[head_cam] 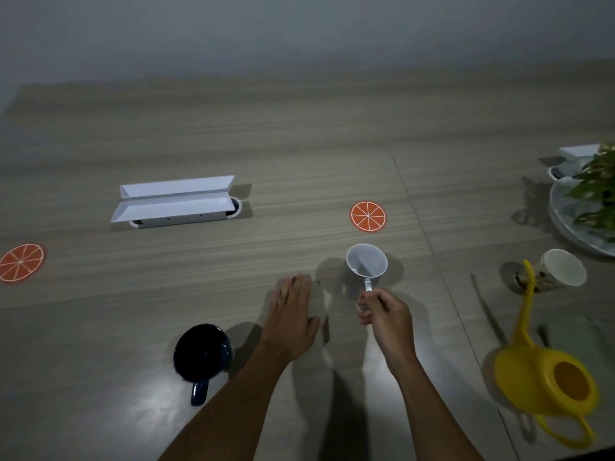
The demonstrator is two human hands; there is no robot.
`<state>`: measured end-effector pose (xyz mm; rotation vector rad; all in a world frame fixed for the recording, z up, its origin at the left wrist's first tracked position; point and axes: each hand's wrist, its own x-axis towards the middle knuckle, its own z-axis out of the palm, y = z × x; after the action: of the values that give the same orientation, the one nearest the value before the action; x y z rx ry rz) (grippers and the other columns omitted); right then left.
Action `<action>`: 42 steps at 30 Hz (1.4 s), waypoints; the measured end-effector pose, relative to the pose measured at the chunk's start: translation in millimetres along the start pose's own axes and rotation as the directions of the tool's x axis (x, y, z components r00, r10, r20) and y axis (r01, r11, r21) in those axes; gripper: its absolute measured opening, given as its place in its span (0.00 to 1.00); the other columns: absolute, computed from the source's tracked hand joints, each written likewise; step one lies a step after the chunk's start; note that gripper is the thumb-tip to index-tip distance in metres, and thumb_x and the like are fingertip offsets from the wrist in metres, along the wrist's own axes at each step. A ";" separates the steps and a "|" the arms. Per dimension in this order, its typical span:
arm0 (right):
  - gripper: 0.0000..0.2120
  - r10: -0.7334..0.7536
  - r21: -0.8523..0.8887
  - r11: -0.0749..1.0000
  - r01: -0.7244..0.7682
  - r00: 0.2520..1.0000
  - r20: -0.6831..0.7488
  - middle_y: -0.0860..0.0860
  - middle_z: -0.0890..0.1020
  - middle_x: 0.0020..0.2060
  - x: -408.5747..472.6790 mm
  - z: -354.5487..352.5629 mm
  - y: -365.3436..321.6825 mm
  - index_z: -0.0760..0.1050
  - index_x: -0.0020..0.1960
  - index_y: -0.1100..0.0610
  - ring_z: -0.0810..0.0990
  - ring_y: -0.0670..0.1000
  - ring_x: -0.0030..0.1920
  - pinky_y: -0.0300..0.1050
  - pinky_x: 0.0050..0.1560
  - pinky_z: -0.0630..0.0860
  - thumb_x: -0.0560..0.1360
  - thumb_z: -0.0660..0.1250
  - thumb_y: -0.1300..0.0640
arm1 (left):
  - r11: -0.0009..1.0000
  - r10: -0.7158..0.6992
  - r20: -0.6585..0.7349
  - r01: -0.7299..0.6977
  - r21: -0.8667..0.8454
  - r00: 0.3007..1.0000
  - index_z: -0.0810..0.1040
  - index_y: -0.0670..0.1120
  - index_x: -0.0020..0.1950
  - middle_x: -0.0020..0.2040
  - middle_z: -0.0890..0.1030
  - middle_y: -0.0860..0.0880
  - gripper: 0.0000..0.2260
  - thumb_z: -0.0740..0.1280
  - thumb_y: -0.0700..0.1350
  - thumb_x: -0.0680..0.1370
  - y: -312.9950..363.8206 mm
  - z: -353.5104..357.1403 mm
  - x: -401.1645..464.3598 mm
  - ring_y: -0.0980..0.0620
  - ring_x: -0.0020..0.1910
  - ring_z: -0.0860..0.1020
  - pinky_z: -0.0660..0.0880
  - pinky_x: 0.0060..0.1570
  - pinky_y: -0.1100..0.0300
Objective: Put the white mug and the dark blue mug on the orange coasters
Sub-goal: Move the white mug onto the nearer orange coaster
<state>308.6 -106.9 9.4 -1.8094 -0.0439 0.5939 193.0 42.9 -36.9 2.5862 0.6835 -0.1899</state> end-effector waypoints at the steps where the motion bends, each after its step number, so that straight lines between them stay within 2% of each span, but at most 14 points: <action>1: 0.10 -0.003 -0.006 1.000 0.003 1.000 -0.007 0.52 0.86 0.37 6.8 -1.4 -2.4 0.83 0.42 0.53 0.80 0.51 0.35 0.48 0.40 0.80 0.79 0.66 0.58 | 1.000 0.000 -0.010 0.000 0.000 1.000 0.41 0.46 0.81 0.82 0.43 0.46 0.34 0.56 0.55 0.82 -0.6 0.5 8.1 0.45 0.80 0.39 0.35 0.74 0.50; 4: 0.10 -0.018 -0.007 1.000 0.018 1.000 -0.024 0.54 0.87 0.39 23.9 -1.9 -10.4 0.83 0.43 0.52 0.81 0.50 0.36 0.48 0.41 0.81 0.80 0.66 0.58 | 0.999 -0.010 -0.021 0.011 0.037 1.000 0.43 0.46 0.81 0.83 0.46 0.46 0.33 0.53 0.58 0.81 -7.3 5.4 31.1 0.44 0.80 0.41 0.41 0.78 0.44; 6: 0.10 -0.034 0.000 0.999 0.034 0.999 -0.033 0.53 0.87 0.39 34.6 -0.8 -16.8 0.83 0.44 0.52 0.81 0.51 0.36 0.46 0.41 0.80 0.80 0.66 0.58 | 0.998 -0.033 -0.035 0.035 0.045 0.999 0.49 0.46 0.81 0.83 0.49 0.45 0.33 0.50 0.61 0.80 -9.3 11.4 44.6 0.44 0.81 0.44 0.45 0.77 0.40; 10: 0.10 -0.050 0.015 0.999 0.051 0.998 -0.048 0.49 0.86 0.38 56.9 4.3 -24.9 0.83 0.44 0.52 0.81 0.49 0.36 0.42 0.40 0.78 0.80 0.65 0.59 | 0.994 -0.092 -0.100 0.097 0.047 0.991 0.54 0.47 0.80 0.82 0.53 0.46 0.32 0.54 0.60 0.79 -6.2 25.1 55.7 0.45 0.81 0.47 0.46 0.77 0.38; 14: 0.10 -0.074 0.046 0.996 0.077 0.995 -0.064 0.48 0.87 0.38 77.1 6.2 -25.2 0.83 0.45 0.50 0.80 0.50 0.36 0.49 0.43 0.79 0.80 0.65 0.59 | 0.994 -0.094 -0.146 0.101 0.047 0.985 0.58 0.48 0.79 0.81 0.57 0.47 0.32 0.57 0.60 0.78 -8.1 29.9 58.2 0.45 0.81 0.52 0.49 0.76 0.39; 20: 0.11 -0.098 0.081 0.991 0.108 0.987 -0.127 0.49 0.86 0.37 105.2 10.6 -31.4 0.83 0.44 0.52 0.79 0.52 0.36 0.52 0.45 0.77 0.79 0.64 0.61 | 0.995 -0.093 -0.152 0.098 0.026 0.984 0.58 0.47 0.79 0.81 0.59 0.47 0.33 0.58 0.59 0.77 -9.8 32.6 59.5 0.45 0.80 0.53 0.50 0.76 0.38; 27: 0.10 -0.114 0.151 0.978 0.142 0.977 -0.180 0.52 0.84 0.38 142.4 16.2 -41.2 0.82 0.44 0.57 0.78 0.53 0.35 0.54 0.44 0.76 0.80 0.63 0.63 | 0.995 -0.094 -0.170 0.099 0.017 0.981 0.61 0.47 0.79 0.80 0.60 0.47 0.32 0.60 0.59 0.77 -10.9 34.5 60.3 0.45 0.80 0.55 0.52 0.76 0.38; 35: 0.12 -0.126 0.138 0.979 0.151 0.976 -0.176 0.49 0.85 0.36 170.1 13.5 -39.2 0.82 0.41 0.51 0.77 0.51 0.34 0.51 0.41 0.76 0.79 0.64 0.61 | 0.994 -0.103 -0.147 0.107 0.022 0.984 0.56 0.48 0.80 0.81 0.57 0.47 0.33 0.58 0.61 0.78 -11.7 35.4 62.0 0.46 0.80 0.52 0.50 0.77 0.38; 42: 0.09 -0.103 0.129 0.984 0.125 0.982 -0.161 0.49 0.84 0.36 180.1 16.5 -27.6 0.83 0.42 0.51 0.77 0.48 0.32 0.50 0.40 0.75 0.76 0.65 0.58 | 0.995 -0.095 -0.174 0.098 0.009 0.980 0.60 0.47 0.79 0.80 0.60 0.47 0.33 0.61 0.59 0.76 -12.2 36.9 60.9 0.46 0.80 0.54 0.51 0.76 0.38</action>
<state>465.8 -24.9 -35.8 -1.7000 -0.0018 0.3658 239.2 61.8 -89.2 2.6096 0.8740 -0.0001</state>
